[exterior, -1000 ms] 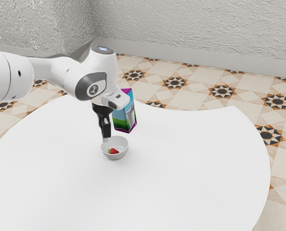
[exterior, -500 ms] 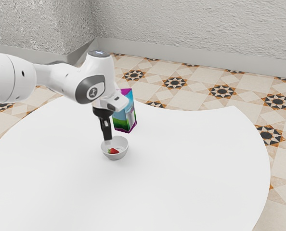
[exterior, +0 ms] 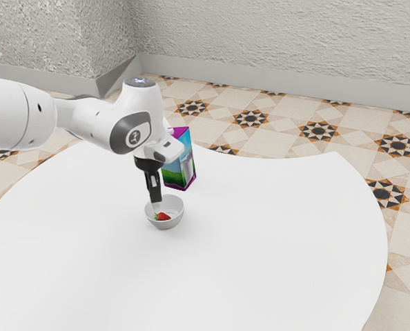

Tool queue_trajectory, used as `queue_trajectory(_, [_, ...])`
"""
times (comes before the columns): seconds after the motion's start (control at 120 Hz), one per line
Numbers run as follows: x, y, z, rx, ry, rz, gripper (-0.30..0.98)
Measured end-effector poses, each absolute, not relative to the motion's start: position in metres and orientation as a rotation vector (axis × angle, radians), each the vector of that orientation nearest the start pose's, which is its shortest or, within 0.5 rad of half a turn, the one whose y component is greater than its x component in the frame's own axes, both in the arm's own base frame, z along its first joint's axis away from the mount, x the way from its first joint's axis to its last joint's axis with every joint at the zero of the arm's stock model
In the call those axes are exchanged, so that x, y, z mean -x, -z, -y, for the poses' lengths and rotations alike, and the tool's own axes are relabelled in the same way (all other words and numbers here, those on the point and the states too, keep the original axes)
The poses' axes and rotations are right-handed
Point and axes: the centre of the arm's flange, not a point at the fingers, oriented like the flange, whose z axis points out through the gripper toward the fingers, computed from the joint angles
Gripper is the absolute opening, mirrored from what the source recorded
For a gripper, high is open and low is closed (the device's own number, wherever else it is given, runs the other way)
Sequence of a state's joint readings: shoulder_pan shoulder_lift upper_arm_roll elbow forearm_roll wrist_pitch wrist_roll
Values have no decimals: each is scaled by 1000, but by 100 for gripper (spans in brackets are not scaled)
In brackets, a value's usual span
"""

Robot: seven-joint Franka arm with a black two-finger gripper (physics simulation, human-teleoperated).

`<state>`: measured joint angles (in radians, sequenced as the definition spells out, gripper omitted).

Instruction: Take strawberry from the bowl

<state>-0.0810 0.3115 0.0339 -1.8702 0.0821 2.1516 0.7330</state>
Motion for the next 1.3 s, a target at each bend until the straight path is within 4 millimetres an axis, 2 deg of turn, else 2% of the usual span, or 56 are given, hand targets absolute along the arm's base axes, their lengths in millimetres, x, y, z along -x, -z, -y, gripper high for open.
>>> queue_trajectory(0.117, [-623, -344, 17, 2823, -86, -1224, 40])
queue_trajectory(0.333, [-625, -338, 16, 2818, -91, -1237, 38])
queue_trajectory(0.617, [-639, -322, 7, 2813, -96, -1246, 38])
queue_trajectory(1.3, [-645, -288, 4, 2811, -88, -1280, 39])
